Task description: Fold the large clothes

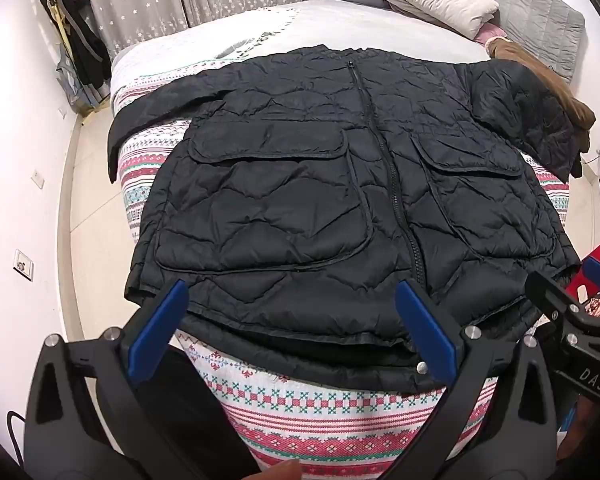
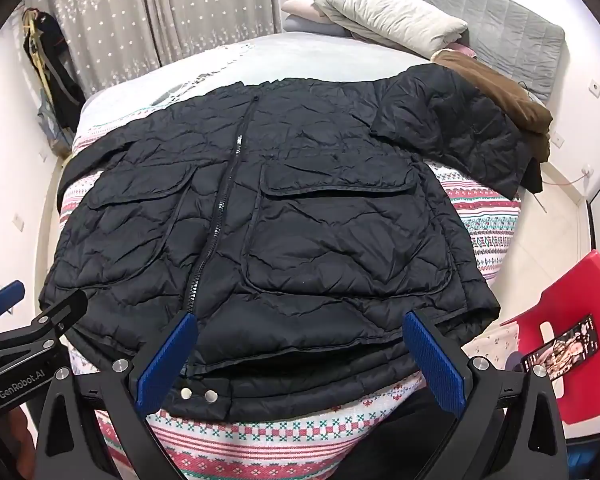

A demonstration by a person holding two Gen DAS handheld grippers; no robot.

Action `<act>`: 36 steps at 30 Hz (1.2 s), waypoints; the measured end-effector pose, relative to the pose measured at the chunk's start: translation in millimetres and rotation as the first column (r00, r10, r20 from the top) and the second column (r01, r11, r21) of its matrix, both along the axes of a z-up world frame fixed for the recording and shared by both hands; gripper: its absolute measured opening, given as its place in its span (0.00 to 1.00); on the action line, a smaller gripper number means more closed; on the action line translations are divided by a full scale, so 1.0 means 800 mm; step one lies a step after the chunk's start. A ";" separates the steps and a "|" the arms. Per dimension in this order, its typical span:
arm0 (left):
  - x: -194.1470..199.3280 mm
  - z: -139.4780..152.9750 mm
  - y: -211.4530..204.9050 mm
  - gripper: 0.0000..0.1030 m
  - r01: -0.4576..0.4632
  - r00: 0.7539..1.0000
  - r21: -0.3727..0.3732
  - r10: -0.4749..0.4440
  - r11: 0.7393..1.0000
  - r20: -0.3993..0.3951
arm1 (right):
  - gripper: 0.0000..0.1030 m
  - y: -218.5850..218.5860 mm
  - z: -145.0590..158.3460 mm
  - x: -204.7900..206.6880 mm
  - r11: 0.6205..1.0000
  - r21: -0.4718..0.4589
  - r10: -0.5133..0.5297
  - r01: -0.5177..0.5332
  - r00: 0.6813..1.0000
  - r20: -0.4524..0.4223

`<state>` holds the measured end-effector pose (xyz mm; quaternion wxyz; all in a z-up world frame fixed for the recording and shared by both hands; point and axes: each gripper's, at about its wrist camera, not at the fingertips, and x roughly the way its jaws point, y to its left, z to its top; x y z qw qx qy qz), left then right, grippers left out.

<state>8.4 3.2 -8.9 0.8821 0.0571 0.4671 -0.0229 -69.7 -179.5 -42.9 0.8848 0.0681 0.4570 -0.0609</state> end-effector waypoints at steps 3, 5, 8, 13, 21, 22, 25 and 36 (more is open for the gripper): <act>0.000 0.000 0.001 1.00 0.001 1.000 0.000 -0.001 1.000 -0.002 | 1.00 0.000 -0.001 -0.001 1.000 0.002 0.003 -0.003 1.000 -0.003; 0.000 0.000 0.001 1.00 0.001 1.000 0.000 -0.001 1.000 -0.002 | 1.00 0.000 0.000 -0.001 1.000 0.002 0.004 -0.004 1.000 -0.003; 0.001 0.000 0.001 1.00 0.001 1.000 0.001 -0.001 1.000 -0.003 | 1.00 -0.001 -0.002 0.000 1.000 -0.009 0.002 -0.002 1.000 0.007; 0.000 0.000 0.001 1.00 0.002 1.000 0.000 -0.002 1.000 -0.006 | 1.00 0.003 -0.001 0.002 1.000 -0.012 0.000 0.000 1.000 0.007; 0.000 0.000 0.000 1.00 0.000 1.000 0.001 0.000 1.000 -0.007 | 1.00 0.004 -0.001 0.002 1.000 -0.011 -0.001 0.001 1.000 0.005; 0.000 0.000 0.000 1.00 0.000 1.000 0.000 0.000 1.000 -0.007 | 1.00 0.003 -0.001 0.002 1.000 -0.013 0.000 0.000 1.000 0.006; 0.000 0.000 0.000 1.00 0.001 1.000 0.001 -0.001 1.000 -0.007 | 1.00 0.001 -0.003 0.001 1.000 -0.011 -0.002 0.002 1.000 0.010; 0.002 -0.004 0.003 1.00 -0.006 1.000 0.001 0.006 1.000 -0.014 | 1.00 -0.001 -0.006 0.001 1.000 -0.007 -0.005 0.005 1.000 0.006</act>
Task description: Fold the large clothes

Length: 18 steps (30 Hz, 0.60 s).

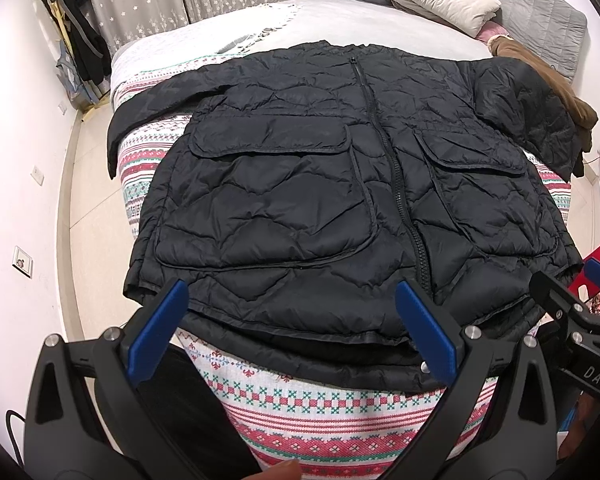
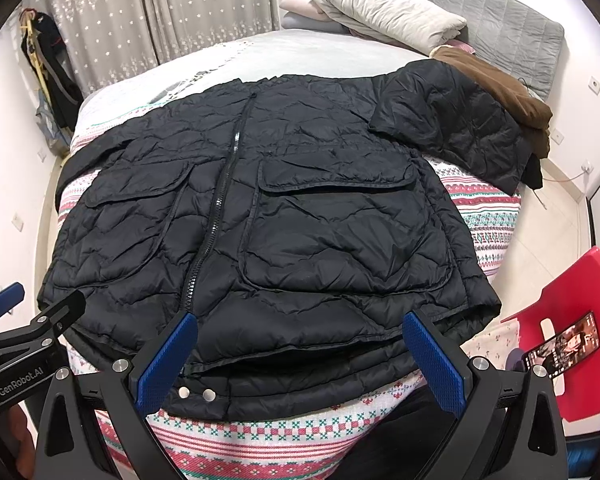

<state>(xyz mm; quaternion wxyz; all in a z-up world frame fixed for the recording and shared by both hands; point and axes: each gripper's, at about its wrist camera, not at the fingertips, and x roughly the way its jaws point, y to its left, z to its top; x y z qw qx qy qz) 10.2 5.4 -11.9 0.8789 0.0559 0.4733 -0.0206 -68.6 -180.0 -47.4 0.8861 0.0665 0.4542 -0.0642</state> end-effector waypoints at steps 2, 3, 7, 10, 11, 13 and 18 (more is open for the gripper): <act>0.001 -0.001 0.001 1.00 -0.001 1.000 0.002 0.001 1.000 -0.002 | 1.00 0.000 0.000 0.000 1.000 0.001 0.000 0.000 1.000 0.003; 0.001 -0.002 0.001 1.00 -0.001 1.000 0.002 0.001 1.000 -0.004 | 1.00 0.000 0.000 0.000 1.000 0.004 0.000 0.000 1.000 0.004; 0.002 -0.003 0.001 1.00 -0.001 1.000 0.002 0.001 1.000 -0.008 | 1.00 -0.002 -0.003 0.000 1.000 0.007 -0.001 0.001 1.000 -0.004; 0.003 -0.004 0.001 1.00 -0.002 1.000 0.003 0.002 1.000 -0.009 | 1.00 -0.003 -0.003 0.000 1.000 0.009 -0.003 0.003 1.000 -0.008; 0.003 -0.003 0.001 1.00 -0.001 1.000 0.002 0.001 1.000 -0.010 | 1.00 -0.003 -0.004 0.001 1.000 0.015 -0.003 0.003 1.000 -0.017; 0.004 -0.004 0.001 1.00 0.001 1.000 -0.001 -0.001 1.000 -0.014 | 1.00 -0.003 -0.004 0.002 0.999 0.039 -0.002 0.003 1.000 -0.028; 0.010 -0.008 0.003 1.00 -0.004 1.000 -0.010 0.004 1.000 -0.019 | 1.00 -0.003 -0.006 0.003 0.999 0.046 -0.001 0.002 0.999 -0.036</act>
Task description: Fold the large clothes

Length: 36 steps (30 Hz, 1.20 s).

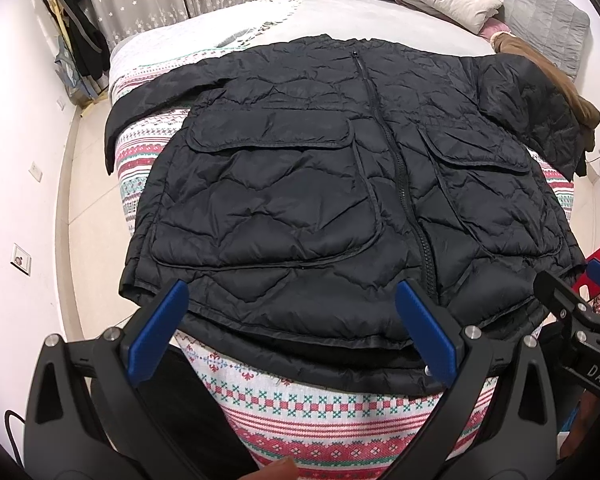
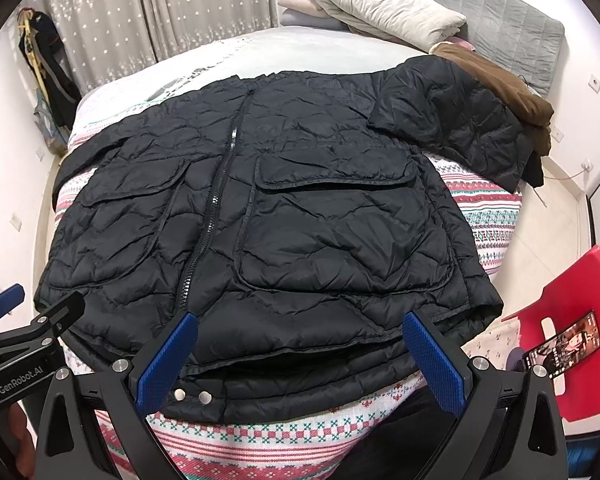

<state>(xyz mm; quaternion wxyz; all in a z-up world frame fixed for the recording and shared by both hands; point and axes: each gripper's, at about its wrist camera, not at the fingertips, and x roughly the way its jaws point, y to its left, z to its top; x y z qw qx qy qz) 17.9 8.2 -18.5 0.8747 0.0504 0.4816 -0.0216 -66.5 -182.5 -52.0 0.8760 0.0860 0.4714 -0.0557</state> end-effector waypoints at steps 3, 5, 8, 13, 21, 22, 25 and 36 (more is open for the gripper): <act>0.007 -0.002 0.002 1.00 0.013 1.000 -0.028 -0.013 1.000 0.006 | 1.00 -0.001 -0.002 0.004 1.000 -0.012 0.003 -0.003 1.000 0.007; 0.012 -0.002 0.003 1.00 0.068 0.998 -0.088 -0.066 0.994 0.022 | 1.00 -0.002 -0.003 0.010 1.000 -0.018 0.013 -0.013 1.000 0.005; 0.033 -0.001 0.003 1.00 0.143 0.990 -0.116 -0.144 0.983 0.005 | 1.00 -0.008 0.000 0.026 0.997 -0.002 0.072 -0.072 0.997 0.037; 0.101 0.015 0.022 1.00 0.191 0.981 -0.105 -0.192 0.976 0.000 | 1.00 -0.025 0.015 0.073 0.979 0.075 0.182 -0.188 0.980 0.079; 0.263 0.035 0.064 1.00 0.238 0.971 -0.017 -0.238 0.971 -0.003 | 1.00 -0.068 0.059 0.219 0.937 0.013 0.349 -0.350 0.934 0.073; 0.288 0.034 0.068 1.00 0.246 0.969 0.010 -0.246 0.969 0.006 | 1.00 -0.075 0.055 0.238 0.933 0.017 0.358 -0.359 0.933 0.043; 0.364 0.020 0.075 1.00 0.257 0.965 0.113 -0.261 0.960 0.022 | 1.00 -0.094 0.058 0.306 0.927 0.009 0.374 -0.374 0.927 0.012; 0.615 -0.073 0.145 0.99 0.170 0.983 0.048 -0.166 0.984 -0.084 | 0.99 -0.205 -0.016 0.564 0.936 -0.276 0.184 -0.221 0.971 -0.152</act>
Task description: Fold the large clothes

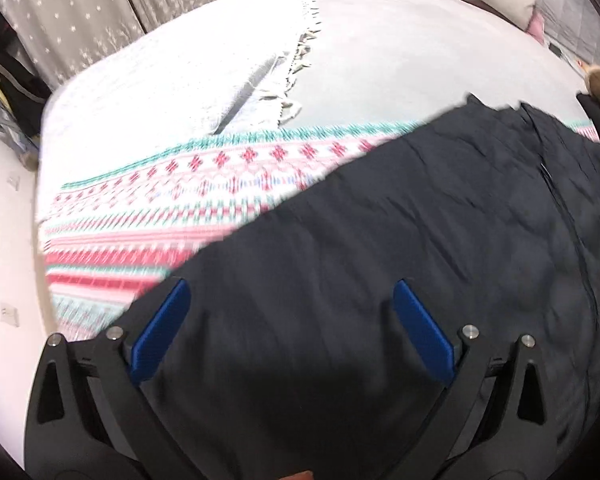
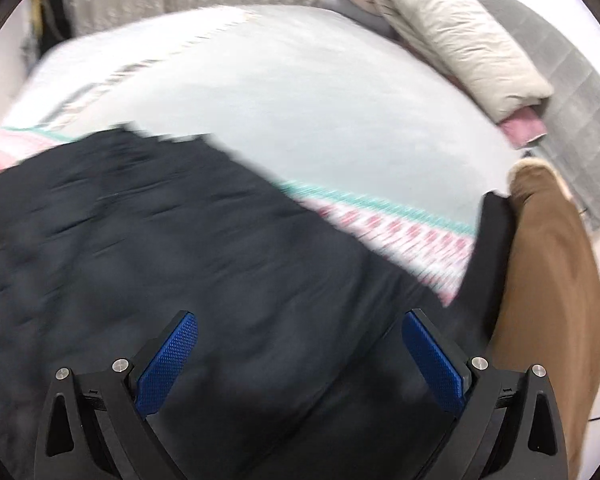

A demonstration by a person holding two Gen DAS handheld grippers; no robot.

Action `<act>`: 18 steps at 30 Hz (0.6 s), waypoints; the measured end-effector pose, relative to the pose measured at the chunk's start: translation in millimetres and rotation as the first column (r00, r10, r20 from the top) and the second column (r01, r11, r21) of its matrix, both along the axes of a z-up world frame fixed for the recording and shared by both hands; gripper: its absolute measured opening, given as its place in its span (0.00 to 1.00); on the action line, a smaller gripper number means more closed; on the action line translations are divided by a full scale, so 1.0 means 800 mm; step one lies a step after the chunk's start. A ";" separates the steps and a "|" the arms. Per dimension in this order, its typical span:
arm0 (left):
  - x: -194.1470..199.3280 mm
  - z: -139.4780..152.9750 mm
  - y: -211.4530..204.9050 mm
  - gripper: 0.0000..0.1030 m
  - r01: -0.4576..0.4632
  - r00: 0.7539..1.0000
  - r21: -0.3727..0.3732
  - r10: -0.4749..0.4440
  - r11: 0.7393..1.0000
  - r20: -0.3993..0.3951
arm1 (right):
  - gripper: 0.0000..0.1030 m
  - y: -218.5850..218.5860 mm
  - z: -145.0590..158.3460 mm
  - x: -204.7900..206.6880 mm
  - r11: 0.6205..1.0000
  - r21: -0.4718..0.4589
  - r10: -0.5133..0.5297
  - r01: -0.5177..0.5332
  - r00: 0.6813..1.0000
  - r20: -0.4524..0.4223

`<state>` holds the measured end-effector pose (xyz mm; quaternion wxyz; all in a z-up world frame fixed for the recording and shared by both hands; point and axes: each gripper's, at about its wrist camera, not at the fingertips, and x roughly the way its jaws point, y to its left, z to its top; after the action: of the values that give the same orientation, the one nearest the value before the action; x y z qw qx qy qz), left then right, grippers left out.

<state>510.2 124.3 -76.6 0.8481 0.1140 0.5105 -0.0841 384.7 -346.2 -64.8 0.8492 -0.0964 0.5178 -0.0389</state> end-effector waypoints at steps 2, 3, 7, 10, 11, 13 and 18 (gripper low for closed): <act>0.018 -0.013 0.001 0.96 0.017 0.999 -0.045 -0.019 0.999 -0.034 | 0.99 -0.022 -0.023 0.032 0.999 -0.014 -0.030 0.029 0.999 -0.042; 0.026 -0.022 0.000 0.94 0.023 0.997 -0.066 -0.027 0.998 -0.066 | 0.99 -0.034 -0.036 0.046 0.998 -0.009 -0.055 0.055 0.996 -0.068; 0.020 -0.040 -0.011 0.70 0.029 0.993 -0.109 -0.041 0.994 -0.110 | 0.81 -0.070 -0.084 0.075 0.986 -0.027 -0.170 0.167 0.974 -0.150; -0.002 -0.038 -0.026 0.09 0.018 0.992 -0.157 -0.038 0.987 -0.123 | 0.28 -0.083 -0.109 0.078 0.976 0.101 -0.169 0.193 0.964 -0.207; -0.008 -0.037 -0.028 0.01 0.003 0.993 -0.137 -0.020 0.991 -0.120 | 0.18 -0.079 -0.108 0.071 0.971 0.160 -0.147 0.178 0.971 -0.189; -0.018 -0.028 -0.036 0.00 -0.020 0.998 -0.030 0.018 0.999 -0.053 | 0.07 -0.067 -0.104 0.062 0.980 0.139 -0.119 0.142 0.980 -0.162; -0.010 0.017 -0.009 0.00 -0.224 0.961 0.169 0.190 0.960 0.199 | 0.04 -0.038 -0.062 0.059 0.987 -0.008 -0.158 0.158 0.987 -0.034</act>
<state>502.1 116.9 -62.6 0.8803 0.1475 0.4461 0.0654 432.1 -376.3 -114.2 0.8342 -0.0579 0.5382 -0.1056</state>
